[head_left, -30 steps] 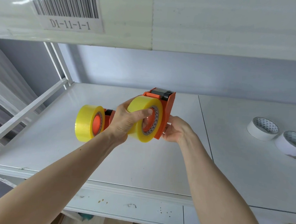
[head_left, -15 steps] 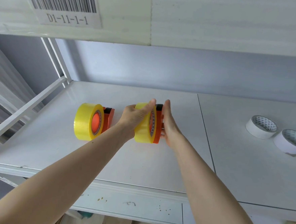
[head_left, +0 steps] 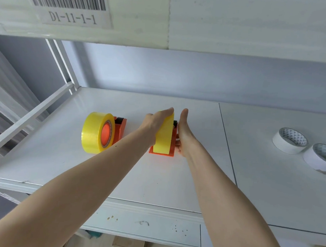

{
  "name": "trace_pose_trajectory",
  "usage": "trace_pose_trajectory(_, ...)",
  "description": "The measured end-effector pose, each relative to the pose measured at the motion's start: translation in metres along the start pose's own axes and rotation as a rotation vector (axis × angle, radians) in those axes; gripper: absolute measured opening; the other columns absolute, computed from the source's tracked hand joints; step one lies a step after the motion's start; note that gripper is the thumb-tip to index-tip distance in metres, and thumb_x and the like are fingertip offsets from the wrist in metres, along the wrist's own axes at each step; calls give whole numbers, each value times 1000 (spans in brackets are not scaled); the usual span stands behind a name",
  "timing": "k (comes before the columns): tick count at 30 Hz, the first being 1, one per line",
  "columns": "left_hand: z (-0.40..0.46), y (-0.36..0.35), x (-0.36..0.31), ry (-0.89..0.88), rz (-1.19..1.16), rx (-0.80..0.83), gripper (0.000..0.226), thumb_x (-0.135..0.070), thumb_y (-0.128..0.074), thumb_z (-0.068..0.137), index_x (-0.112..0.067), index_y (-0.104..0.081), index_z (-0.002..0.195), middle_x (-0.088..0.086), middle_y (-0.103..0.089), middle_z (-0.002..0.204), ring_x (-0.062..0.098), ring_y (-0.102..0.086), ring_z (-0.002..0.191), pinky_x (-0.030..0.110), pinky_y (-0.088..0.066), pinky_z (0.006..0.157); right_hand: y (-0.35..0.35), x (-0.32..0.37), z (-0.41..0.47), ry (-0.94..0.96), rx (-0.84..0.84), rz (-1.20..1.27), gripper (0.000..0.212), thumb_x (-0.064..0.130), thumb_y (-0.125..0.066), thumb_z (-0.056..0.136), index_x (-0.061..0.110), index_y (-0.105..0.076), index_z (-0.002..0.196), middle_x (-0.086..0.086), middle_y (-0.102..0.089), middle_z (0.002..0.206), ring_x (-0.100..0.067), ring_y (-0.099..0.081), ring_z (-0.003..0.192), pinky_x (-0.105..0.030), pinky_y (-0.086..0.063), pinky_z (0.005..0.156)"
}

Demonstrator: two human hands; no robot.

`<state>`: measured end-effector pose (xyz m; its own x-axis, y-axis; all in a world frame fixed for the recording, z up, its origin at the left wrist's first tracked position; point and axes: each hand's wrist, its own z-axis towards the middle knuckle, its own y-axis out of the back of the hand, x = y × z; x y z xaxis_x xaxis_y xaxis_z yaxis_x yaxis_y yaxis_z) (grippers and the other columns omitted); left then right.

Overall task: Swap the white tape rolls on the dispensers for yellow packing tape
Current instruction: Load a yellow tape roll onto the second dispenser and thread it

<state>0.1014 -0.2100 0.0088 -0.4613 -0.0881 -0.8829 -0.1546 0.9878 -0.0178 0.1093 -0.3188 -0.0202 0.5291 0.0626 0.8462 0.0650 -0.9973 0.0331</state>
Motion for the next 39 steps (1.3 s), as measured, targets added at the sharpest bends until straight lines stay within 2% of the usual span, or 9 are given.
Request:
trace_pose_trajectory(3,9,3,7,14,-20,-15,109,-69,-80,40,-17,-51,131,10,-68,119,36,-68,106,55,-53,94,-5,6,4,-52,5,-40,85,80,-7,89,15,-61,82,-5,-68,56,-19,-68,48,-20,-53,44)
trace_pose_trajectory(7,49,12,27,89,-59,-16,139,-81,-82,13,-24,-52,136,9,-65,130,38,-65,115,57,-49,97,-5,14,9,-171,-26,-236,97,94,-11,74,10,-59,80,-12,-65,79,-29,-66,79,-38,-55,90)
trace_pose_trajectory(11,43,17,27,86,-67,0,114,-74,-77,30,-18,-60,128,12,-74,114,37,-74,97,54,-55,93,-6,25,3,-206,21,-339,99,91,-14,78,2,-59,82,-19,-65,85,-35,-69,89,-49,-56,92)
trace_pose_trajectory(15,48,9,32,111,-51,-21,135,-87,-77,22,-26,-48,139,11,-59,138,42,-59,123,62,-47,98,-1,32,1,-220,-46,-569,114,92,-6,75,-2,-68,95,-22,-66,99,-37,-66,94,-47,-54,95)
trace_pose_trajectory(20,-3,-1,11,78,-43,-16,129,-81,-68,40,-26,-28,149,10,-47,149,39,-49,134,58,-40,108,1,23,1,-175,-46,-356,109,89,-9,80,1,-63,113,-18,-65,118,-33,-64,106,-44,-50,100)
trace_pose_trajectory(25,33,3,27,114,-34,4,139,-101,-59,30,-36,-34,149,5,-48,151,38,-49,135,59,-41,105,-9,11,-2,-102,-39,-23,85,84,-12,86,13,-57,75,-7,-66,60,-17,-65,51,-22,-47,50)
trace_pose_trajectory(29,-4,10,14,105,-44,96,84,-86,-39,81,-13,-67,111,13,-76,100,29,-73,88,44,-58,77,-28,6,-7,-100,46,44,99,92,-14,76,17,-64,117,-16,-74,98,-30,-74,84,-39,-60,68)
trace_pose_trajectory(35,-2,16,17,73,-45,185,77,-80,-26,90,-15,-68,97,8,-77,72,25,-74,66,35,-58,64,-24,8,-17,-45,-18,-19,82,80,-9,89,19,-64,89,-9,-68,84,-21,-65,69,-31,-49,55)
trace_pose_trajectory(39,-10,14,13,30,9,161,77,-77,-22,93,-15,-66,98,6,-76,79,23,-71,74,34,-54,66,-17,14,-23,24,-68,-67,81,74,-8,94,23,-44,146,-8,-55,143,-24,-61,116,-27,-40,80)
